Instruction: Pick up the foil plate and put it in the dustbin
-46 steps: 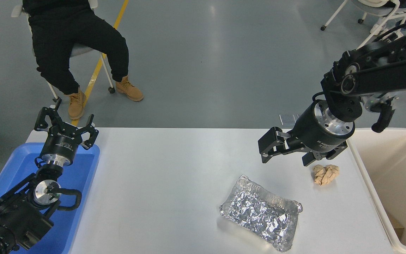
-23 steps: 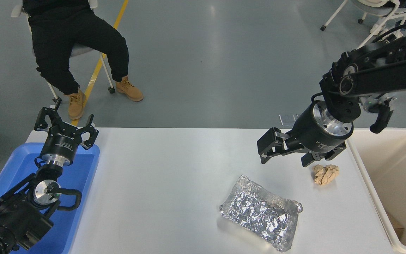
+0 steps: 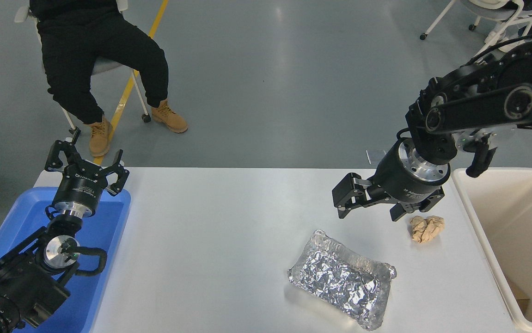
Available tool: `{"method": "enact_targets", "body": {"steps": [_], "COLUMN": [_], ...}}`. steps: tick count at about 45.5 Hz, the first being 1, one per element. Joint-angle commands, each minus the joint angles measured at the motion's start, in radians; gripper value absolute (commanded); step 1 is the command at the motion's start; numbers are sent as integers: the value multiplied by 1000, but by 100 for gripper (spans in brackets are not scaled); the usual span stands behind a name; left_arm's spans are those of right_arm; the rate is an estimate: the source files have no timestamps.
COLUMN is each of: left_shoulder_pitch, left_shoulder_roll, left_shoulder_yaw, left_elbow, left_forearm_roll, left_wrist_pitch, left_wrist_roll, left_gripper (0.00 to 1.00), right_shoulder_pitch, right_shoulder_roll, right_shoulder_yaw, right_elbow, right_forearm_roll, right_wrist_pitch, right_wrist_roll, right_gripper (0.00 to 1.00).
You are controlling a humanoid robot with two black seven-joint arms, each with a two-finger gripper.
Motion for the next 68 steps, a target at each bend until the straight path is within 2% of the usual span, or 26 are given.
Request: {"method": "enact_targets", "body": {"steps": [1, 20, 34, 46, 68], "left_shoulder_pitch": [0, 0, 0, 0, 0], "left_shoulder_roll": [-1, 0, 0, 0, -1], "left_shoulder_yaw": [0, 0, 0, 0, 0], "left_elbow": [0, 0, 0, 0, 0], "left_forearm_roll": [0, 0, 0, 0, 0], "left_wrist_pitch": [0, 0, 0, 0, -2], "left_wrist_roll": [0, 0, 0, 0, 0], "left_gripper": [99, 99, 99, 99, 99], "right_shoulder_pitch": [0, 5, -134, -384, -682], "right_shoulder_roll": [-8, -22, -25, -89, -120], "right_shoulder_yaw": [20, -4, -92, -104, -78], "right_elbow": [-9, -21, -26, -69, -96], "right_forearm_roll": [5, 43, 43, 25, 23], "right_wrist_pitch": [2, 1, -22, -274, -476], "right_wrist_roll": [0, 1, 0, 0, 0], "right_gripper": [100, 100, 100, 100, 100]}}
